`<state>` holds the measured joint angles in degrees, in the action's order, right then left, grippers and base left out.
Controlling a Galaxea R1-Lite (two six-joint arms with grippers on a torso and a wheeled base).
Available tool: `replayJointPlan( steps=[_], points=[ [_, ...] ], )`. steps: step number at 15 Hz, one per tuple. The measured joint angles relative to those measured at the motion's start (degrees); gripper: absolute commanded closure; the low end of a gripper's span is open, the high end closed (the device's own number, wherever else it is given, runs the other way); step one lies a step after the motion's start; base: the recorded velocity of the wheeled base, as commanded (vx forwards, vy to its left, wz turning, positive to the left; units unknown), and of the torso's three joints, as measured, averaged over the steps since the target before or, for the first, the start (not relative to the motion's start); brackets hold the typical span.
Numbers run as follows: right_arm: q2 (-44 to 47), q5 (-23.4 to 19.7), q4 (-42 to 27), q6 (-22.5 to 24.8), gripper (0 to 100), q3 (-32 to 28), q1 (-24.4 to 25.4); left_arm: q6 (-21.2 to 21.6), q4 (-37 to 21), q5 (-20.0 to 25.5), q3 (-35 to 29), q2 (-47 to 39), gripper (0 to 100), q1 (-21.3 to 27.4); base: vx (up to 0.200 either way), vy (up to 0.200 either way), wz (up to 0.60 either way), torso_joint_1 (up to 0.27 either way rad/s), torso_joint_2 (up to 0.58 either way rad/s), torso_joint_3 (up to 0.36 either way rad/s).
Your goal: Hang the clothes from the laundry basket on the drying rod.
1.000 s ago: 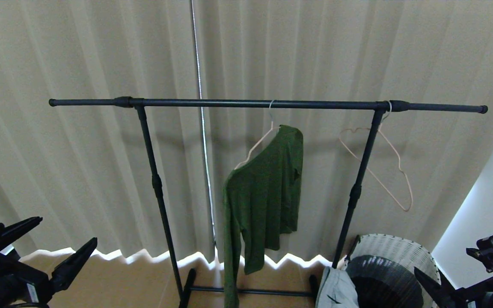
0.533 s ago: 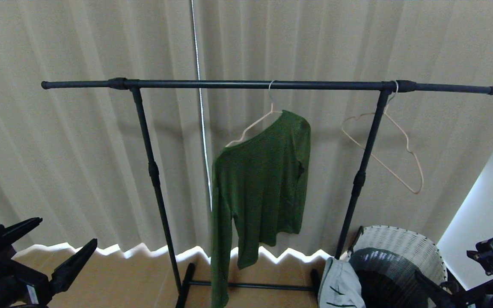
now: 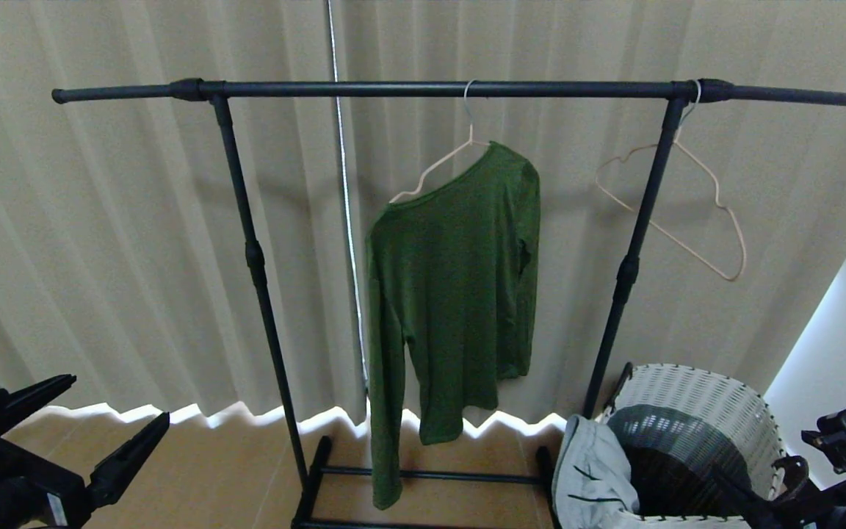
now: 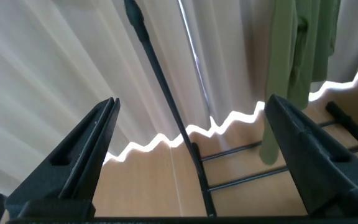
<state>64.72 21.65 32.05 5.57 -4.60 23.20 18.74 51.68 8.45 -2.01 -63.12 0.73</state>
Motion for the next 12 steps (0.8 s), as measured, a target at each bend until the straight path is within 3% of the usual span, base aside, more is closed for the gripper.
replayJointPlan(
  steps=[6,12],
  points=[
    [0.07,0.05,-0.15,0.01,0,-0.04,-0.02,-0.02,0.02,0.04,0.26,0.0,0,0.32,0.0,0.0,0.0,-0.191,0.44,0.255],
    [0.09,0.18,-0.17,0.0,0,0.33,-0.02,-0.16,0.09,0.09,0.3,0.0,0,0.72,0.0,0.0,0.0,-0.029,0.07,0.043]
  ],
)
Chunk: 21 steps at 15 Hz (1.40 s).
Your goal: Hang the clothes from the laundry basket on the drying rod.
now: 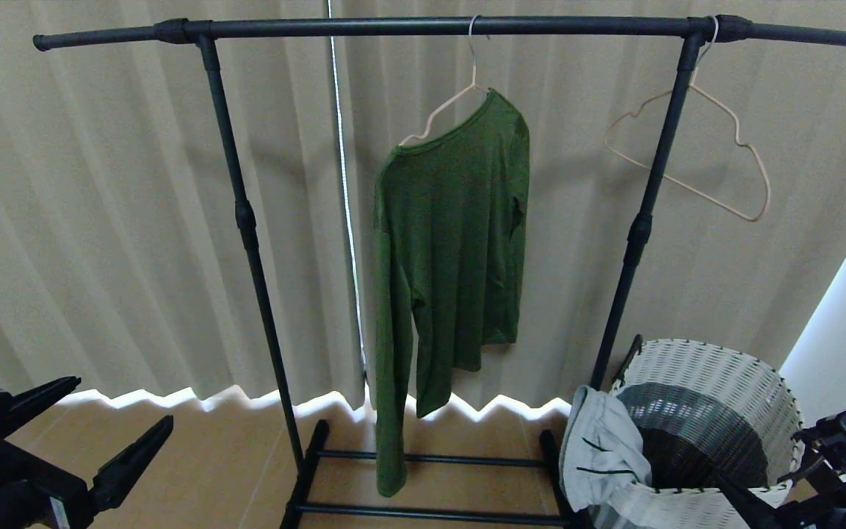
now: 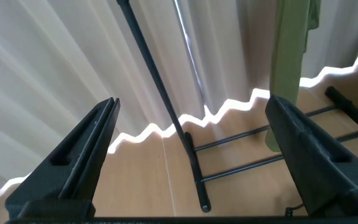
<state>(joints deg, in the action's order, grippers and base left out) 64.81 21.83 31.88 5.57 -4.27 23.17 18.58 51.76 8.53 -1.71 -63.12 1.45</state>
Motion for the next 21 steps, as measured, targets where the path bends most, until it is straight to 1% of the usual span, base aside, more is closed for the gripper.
replayJointPlan(
  steps=[5,10,15,18,21],
  points=[
    [0.0,0.06,0.02,0.12,0,1.21,0.0,-0.18,0.0,0.09,-0.05,0.06,0,0.09,0.0,0.0,0.0,0.0,0.0,0.0],
    [0.07,0.06,-0.24,0.12,0,1.27,0.0,-0.2,-0.09,0.09,0.34,0.3,0,1.49,0.2,0.0,0.0,-0.001,0.0,0.005],
    [0.55,-0.11,-0.27,0.09,0,1.27,0.0,-0.22,0.11,0.09,-0.4,0.95,0,1.72,0.2,0.0,0.0,0.001,0.0,0.003],
    [2.45,-0.16,-0.05,0.12,0,0.69,0.0,-0.27,0.16,0.06,-0.57,2.12,0,2.79,0.0,0.0,0.0,0.0,0.0,0.0],
    [7.46,-0.18,-0.02,1.62,0,-2.26,0.0,-0.29,0.18,0.16,-0.52,3.64,0,4.56,0.0,0.0,0.0,0.0,0.0,0.0]
  ],
)
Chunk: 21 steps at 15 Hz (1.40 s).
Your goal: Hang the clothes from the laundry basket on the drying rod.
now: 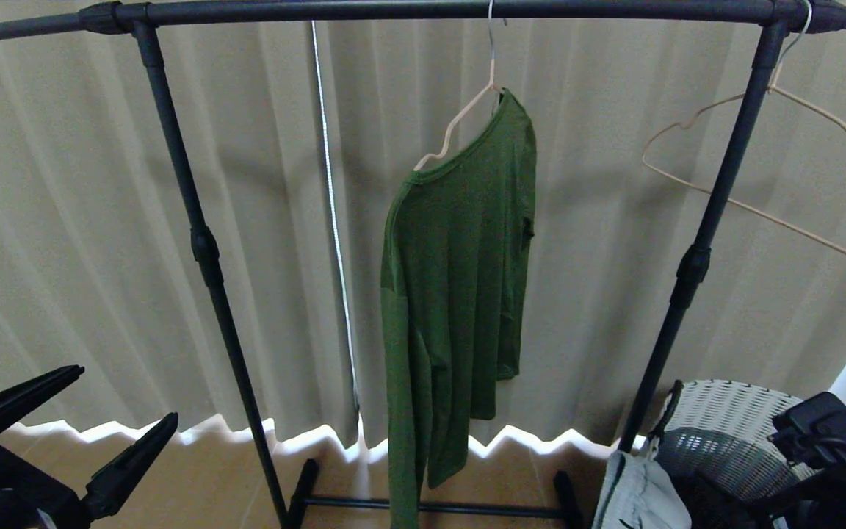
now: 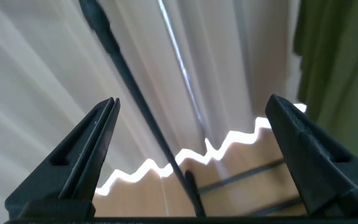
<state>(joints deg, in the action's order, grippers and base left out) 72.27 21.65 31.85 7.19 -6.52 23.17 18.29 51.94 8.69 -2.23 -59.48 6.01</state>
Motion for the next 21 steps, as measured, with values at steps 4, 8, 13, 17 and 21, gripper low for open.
replayJointPlan(
  steps=[4,8,13,17,21],
  points=[
    [13.87,-0.11,-0.18,2.28,0,-7.64,-1.76,-0.06,-0.02,0.0,-0.11,1.54,0,0.66,0.0,0.0,0.0,0.0,0.0,0.0],
    [28.67,-0.26,-6.57,6.62,0,-19.74,-5.99,-0.09,-0.07,0.0,-0.33,2.38,0,0.66,0.0,0.0,0.0,0.0,0.0,0.0],
    [40.96,-0.37,-13.06,6.92,0,-29.11,-8.74,-0.04,-0.09,0.11,-0.57,2.51,0,0.77,0.0,0.0,0.0,0.0,0.0,0.0],
    [46.56,-0.44,-13.14,6.86,0,-32.89,-8.96,-0.04,-0.11,0.11,-0.52,2.56,0,0.77,0.0,0.0,0.0,0.0,0.0,0.0],
    [49.29,-0.39,-13.28,6.84,0,-34.29,-9.03,-0.06,-0.11,0.09,-0.51,2.62,0,0.77,0.0,0.0,0.0,0.0,0.0,0.0]
  ],
)
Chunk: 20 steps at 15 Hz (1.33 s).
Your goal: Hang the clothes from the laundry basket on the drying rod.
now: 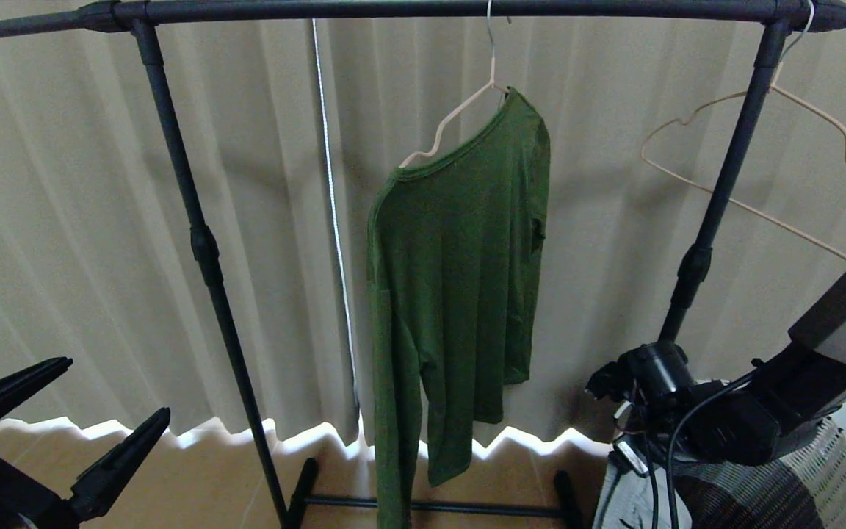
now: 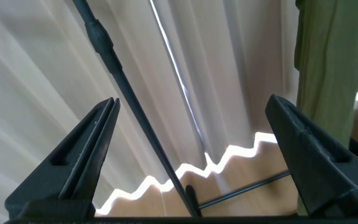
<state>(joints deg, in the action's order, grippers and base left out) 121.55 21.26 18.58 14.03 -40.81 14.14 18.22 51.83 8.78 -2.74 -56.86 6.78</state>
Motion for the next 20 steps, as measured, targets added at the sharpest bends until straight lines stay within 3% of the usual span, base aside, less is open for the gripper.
replayJointPlan(
  steps=[16,17,20],
  points=[
    [0.35,0.79,-3.61,0.04,0,3.0,-2.82,0.05,0.0,-0.05,0.0,0.24,0,0.0,0.0,0.0,0.0,0.0,0.0,0.0],
    [0.88,0.68,-3.3,-0.1,100,2.97,-2.82,0.05,0.0,-0.02,0.05,0.33,0,0.0,0.0,0.0,0.0,0.0,0.0,0.0],
    [1.74,0.2,-3.21,-0.13,100,2.84,-2.82,0.05,0.0,0.0,0.1,0.49,0,0.0,0.0,0.0,0.0,0.0,0.0,0.0]
  ],
)
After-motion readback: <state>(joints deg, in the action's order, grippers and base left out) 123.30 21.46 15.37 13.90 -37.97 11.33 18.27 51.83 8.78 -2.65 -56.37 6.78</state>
